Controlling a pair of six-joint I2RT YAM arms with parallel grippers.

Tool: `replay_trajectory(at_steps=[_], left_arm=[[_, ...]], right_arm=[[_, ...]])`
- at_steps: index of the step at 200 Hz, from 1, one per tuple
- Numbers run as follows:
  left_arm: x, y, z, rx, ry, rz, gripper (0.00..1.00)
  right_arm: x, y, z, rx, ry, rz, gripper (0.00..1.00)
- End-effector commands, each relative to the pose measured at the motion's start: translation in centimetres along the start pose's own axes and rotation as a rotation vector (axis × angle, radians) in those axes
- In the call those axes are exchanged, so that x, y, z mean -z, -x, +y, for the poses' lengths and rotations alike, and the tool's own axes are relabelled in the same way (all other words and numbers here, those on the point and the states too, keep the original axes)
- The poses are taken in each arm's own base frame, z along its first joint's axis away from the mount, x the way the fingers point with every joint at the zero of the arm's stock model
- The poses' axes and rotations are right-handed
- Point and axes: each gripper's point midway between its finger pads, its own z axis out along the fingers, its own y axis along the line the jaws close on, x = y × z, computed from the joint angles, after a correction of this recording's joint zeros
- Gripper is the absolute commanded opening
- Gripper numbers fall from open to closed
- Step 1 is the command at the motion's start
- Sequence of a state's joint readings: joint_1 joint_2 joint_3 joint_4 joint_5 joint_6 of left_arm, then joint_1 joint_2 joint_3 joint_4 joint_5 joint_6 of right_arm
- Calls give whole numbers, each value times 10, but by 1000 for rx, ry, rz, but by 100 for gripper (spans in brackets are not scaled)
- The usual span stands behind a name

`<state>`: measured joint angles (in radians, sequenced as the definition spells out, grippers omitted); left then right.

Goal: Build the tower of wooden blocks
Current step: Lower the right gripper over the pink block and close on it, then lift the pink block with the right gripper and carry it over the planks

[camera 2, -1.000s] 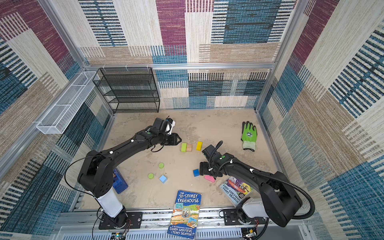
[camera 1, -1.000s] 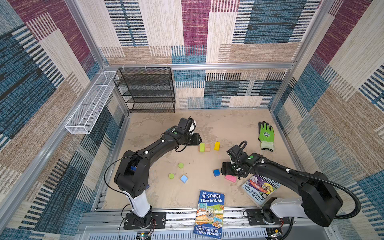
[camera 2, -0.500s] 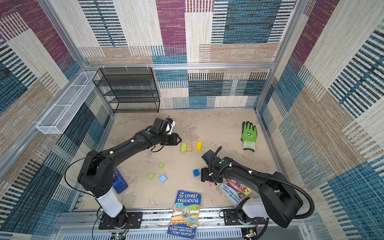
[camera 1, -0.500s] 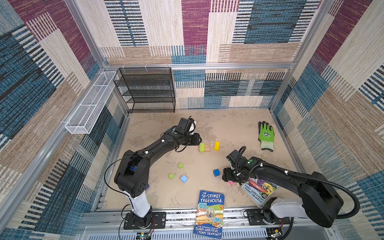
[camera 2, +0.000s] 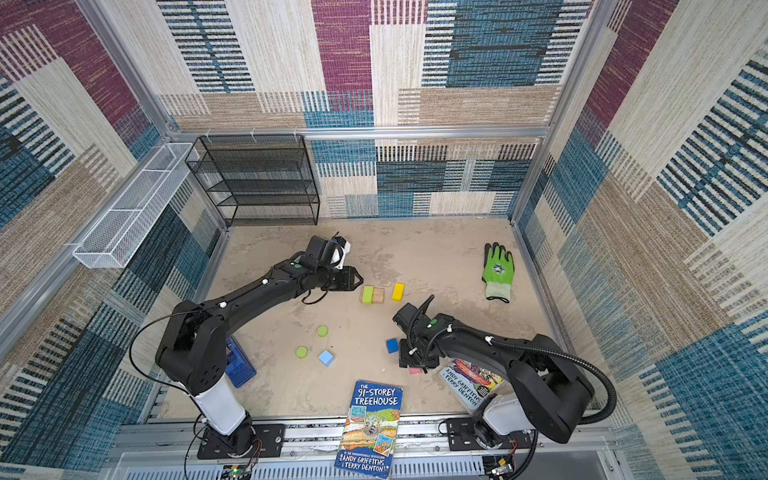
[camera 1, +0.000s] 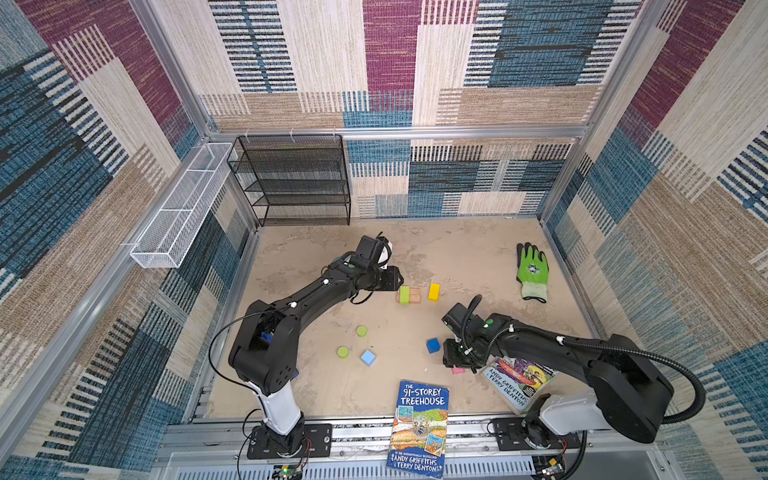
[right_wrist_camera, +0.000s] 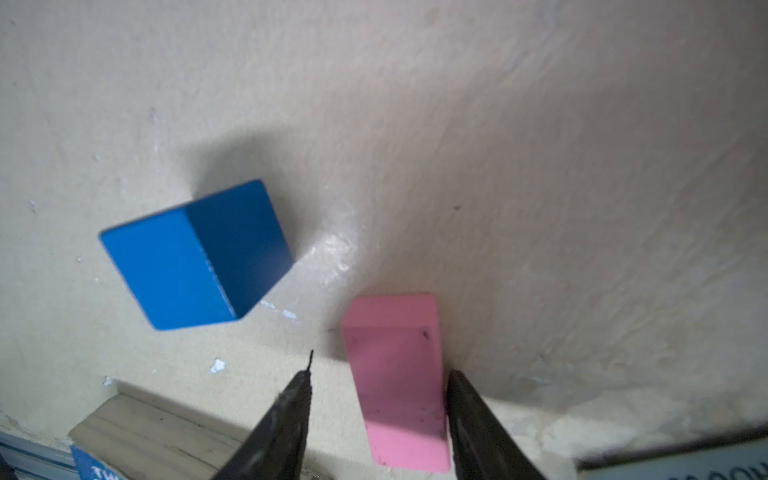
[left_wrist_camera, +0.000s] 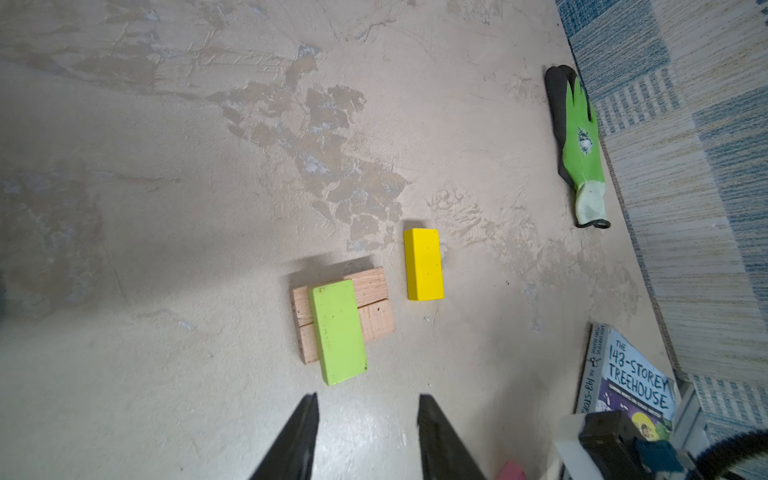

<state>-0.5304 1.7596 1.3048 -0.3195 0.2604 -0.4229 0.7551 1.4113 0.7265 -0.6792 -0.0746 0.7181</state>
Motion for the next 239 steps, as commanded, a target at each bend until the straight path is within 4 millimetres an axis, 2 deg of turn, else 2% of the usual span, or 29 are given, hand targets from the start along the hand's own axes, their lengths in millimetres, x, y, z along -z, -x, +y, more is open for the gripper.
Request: replay_trajectory(at_steps=[1, 49, 101, 117, 206, 239], left_arm=[[2, -1, 3, -18, 16, 1, 44], [3, -2, 4, -19, 23, -1, 44], [5, -1, 6, -20, 30, -5, 44], [5, -1, 8, -18, 36, -6, 44], [9, 0, 12, -6, 40, -17, 43], [8, -1, 15, 0, 40, -16, 43]], right_arm=[[-1, 1, -5, -9, -55, -7, 53], [-5, 0, -7, -22, -97, -4, 44], [-3, 5, -3, -32, -84, -27, 25], [0, 6, -2, -31, -83, -32, 23], [49, 37, 8, 16, -123, -137, 21], [67, 63, 30, 62, -93, -200, 22]])
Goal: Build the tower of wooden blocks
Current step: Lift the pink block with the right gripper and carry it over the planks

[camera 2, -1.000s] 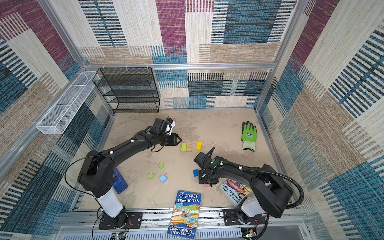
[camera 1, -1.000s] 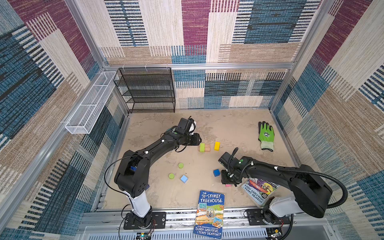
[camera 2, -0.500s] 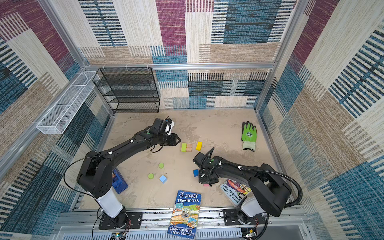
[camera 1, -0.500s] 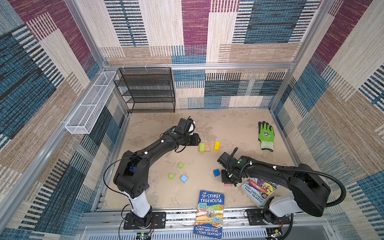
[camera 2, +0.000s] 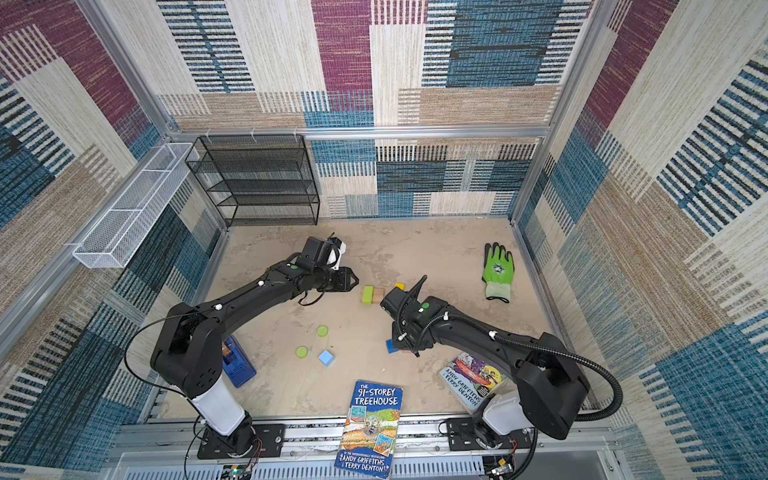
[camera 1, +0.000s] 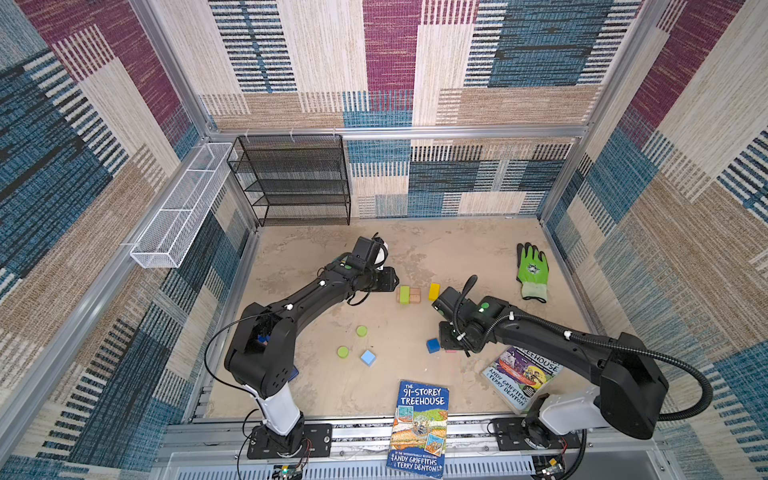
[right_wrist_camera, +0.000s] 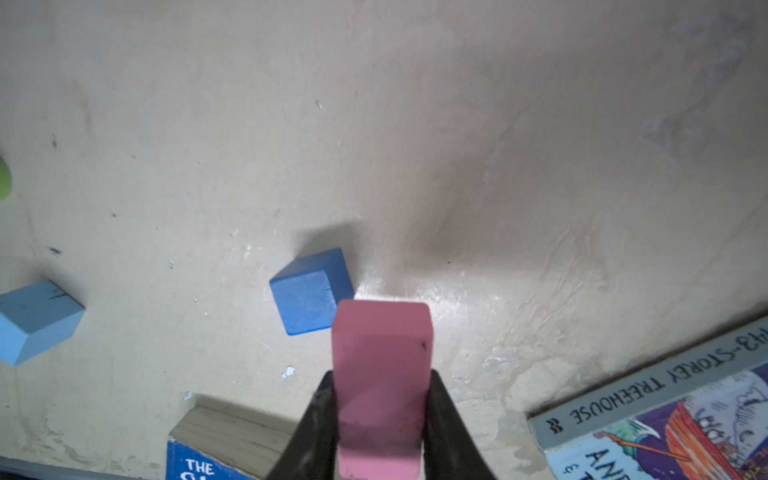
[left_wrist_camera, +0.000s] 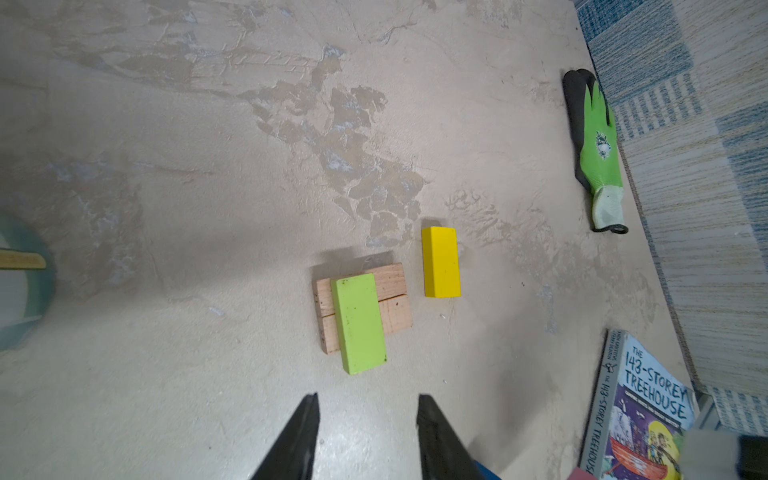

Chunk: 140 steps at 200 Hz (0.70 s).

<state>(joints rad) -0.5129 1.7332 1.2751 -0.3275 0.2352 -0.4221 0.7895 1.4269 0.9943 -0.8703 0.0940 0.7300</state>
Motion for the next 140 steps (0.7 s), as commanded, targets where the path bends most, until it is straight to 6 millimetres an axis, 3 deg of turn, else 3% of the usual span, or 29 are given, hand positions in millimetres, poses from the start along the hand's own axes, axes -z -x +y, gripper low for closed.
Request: replay_trajectory(at_steps=[1, 56, 98, 140], left_arm=[[1, 2, 2, -14, 3, -8, 43], [-2, -1, 12, 3, 19, 10, 42], [-4, -2, 26, 30, 36, 17, 42], [-3, -2, 35, 50, 40, 13, 42]], right_arm=[[8, 18, 5, 43, -14, -48, 22], [5, 71, 48, 147, 81, -104, 22], [-2, 118, 58, 175, 105, -149, 21], [-31, 137, 73, 196, 123, -126, 21]])
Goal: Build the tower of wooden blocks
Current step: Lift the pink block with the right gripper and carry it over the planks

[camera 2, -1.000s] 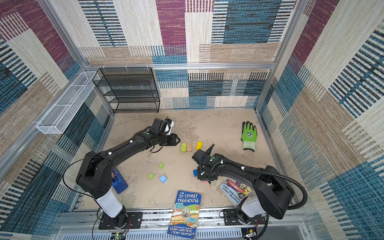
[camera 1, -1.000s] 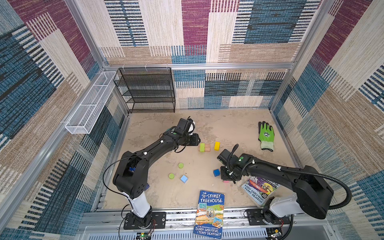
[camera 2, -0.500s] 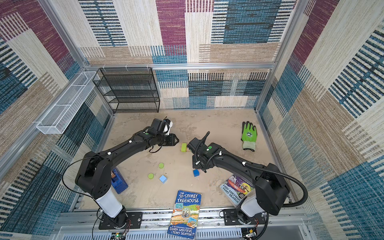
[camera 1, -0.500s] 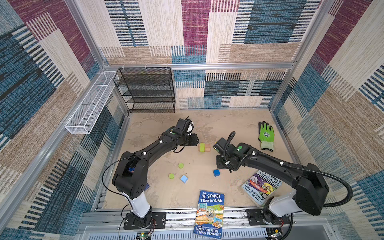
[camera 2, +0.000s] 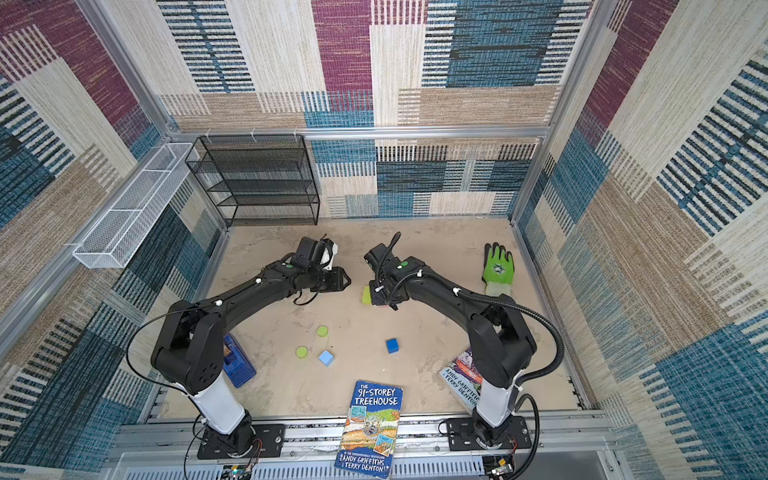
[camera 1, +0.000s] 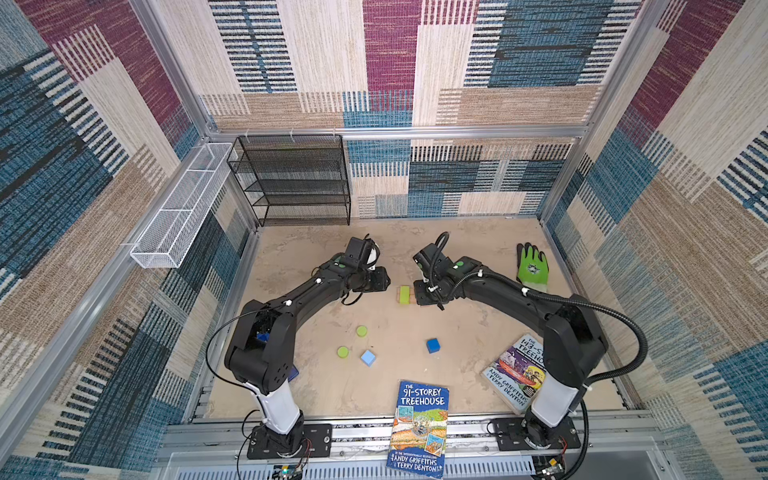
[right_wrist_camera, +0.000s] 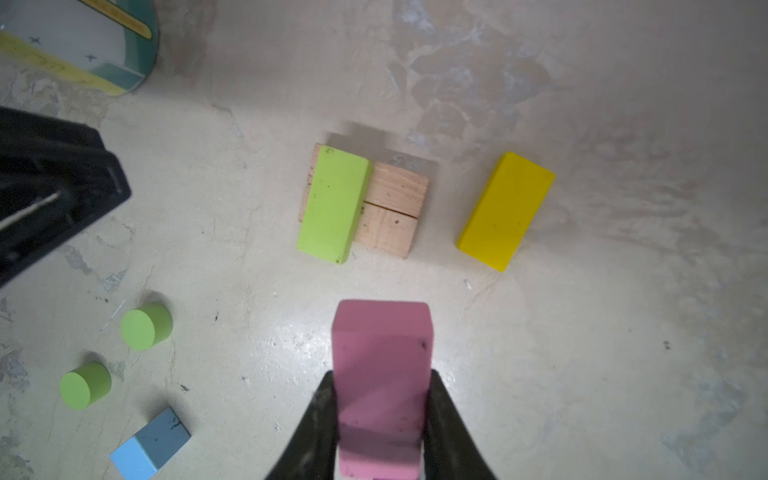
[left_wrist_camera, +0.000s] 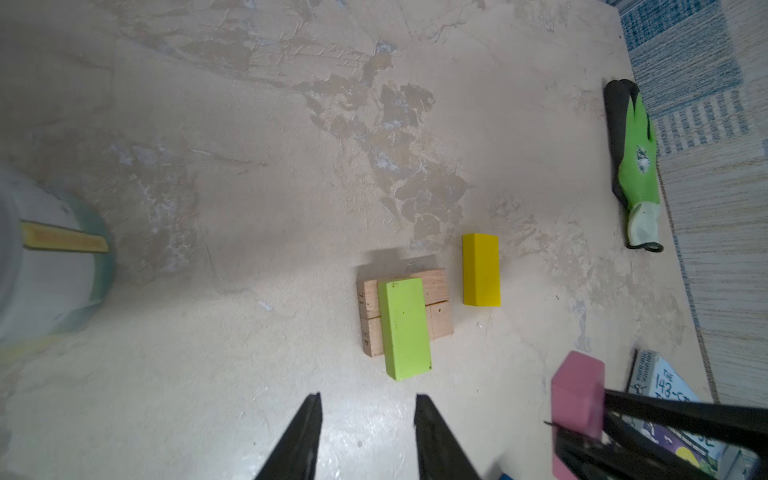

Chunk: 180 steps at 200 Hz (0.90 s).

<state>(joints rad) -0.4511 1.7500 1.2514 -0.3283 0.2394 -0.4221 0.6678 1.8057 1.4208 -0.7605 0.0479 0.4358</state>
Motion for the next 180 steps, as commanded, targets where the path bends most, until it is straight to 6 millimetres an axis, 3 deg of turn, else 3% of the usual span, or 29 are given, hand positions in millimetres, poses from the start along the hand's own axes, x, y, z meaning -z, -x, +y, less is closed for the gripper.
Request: replay_trajectory(at_steps=[1, 83, 180], left_arm=[[0, -1, 3, -6, -3, 1, 42], [1, -1, 12, 20, -8, 2, 42], [1, 0, 12, 33, -28, -3, 41]], right_arm=[[-13, 12, 7, 26, 35, -10, 21], [-50, 19, 5, -25, 15, 15, 24], [-60, 27, -1, -106, 27, 1, 29]])
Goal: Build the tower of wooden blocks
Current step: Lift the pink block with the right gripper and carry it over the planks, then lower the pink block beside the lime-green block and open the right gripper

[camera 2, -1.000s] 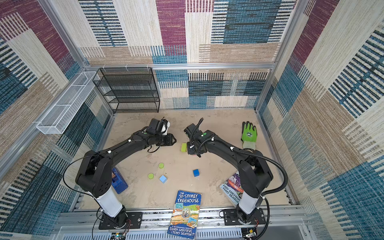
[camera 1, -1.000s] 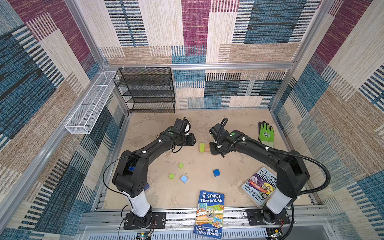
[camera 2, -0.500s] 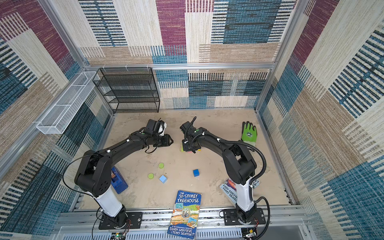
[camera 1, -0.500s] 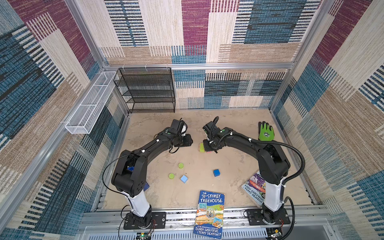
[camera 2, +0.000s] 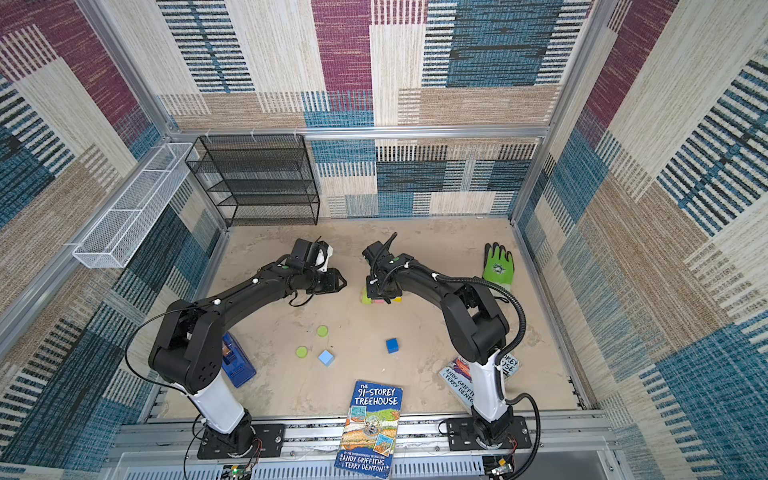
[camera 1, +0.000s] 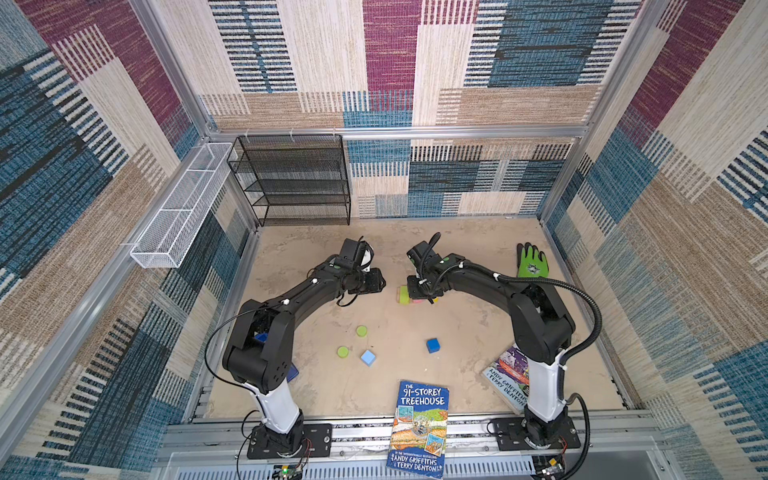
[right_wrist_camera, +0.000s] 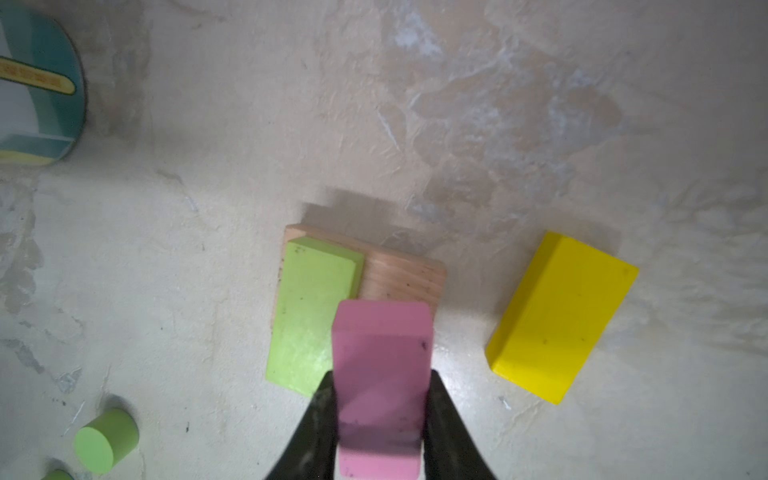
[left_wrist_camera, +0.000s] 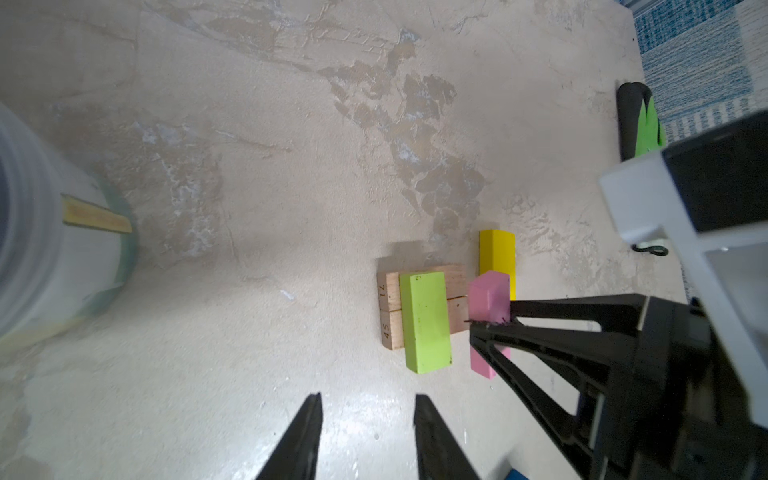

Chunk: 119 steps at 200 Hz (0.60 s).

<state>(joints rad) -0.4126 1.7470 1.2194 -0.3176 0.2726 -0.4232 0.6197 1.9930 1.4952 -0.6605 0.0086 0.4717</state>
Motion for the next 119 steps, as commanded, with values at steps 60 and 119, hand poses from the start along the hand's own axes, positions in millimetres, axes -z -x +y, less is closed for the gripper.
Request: replay_trajectory(at_steps=[60, 119], left_arm=[[1, 4, -2, 3, -24, -15, 41], [2, 4, -1, 6, -26, -16, 41]], right_arm=[[-3, 7, 4, -46, 23, -20, 35], [-4, 8, 3, -49, 23, -20, 36]])
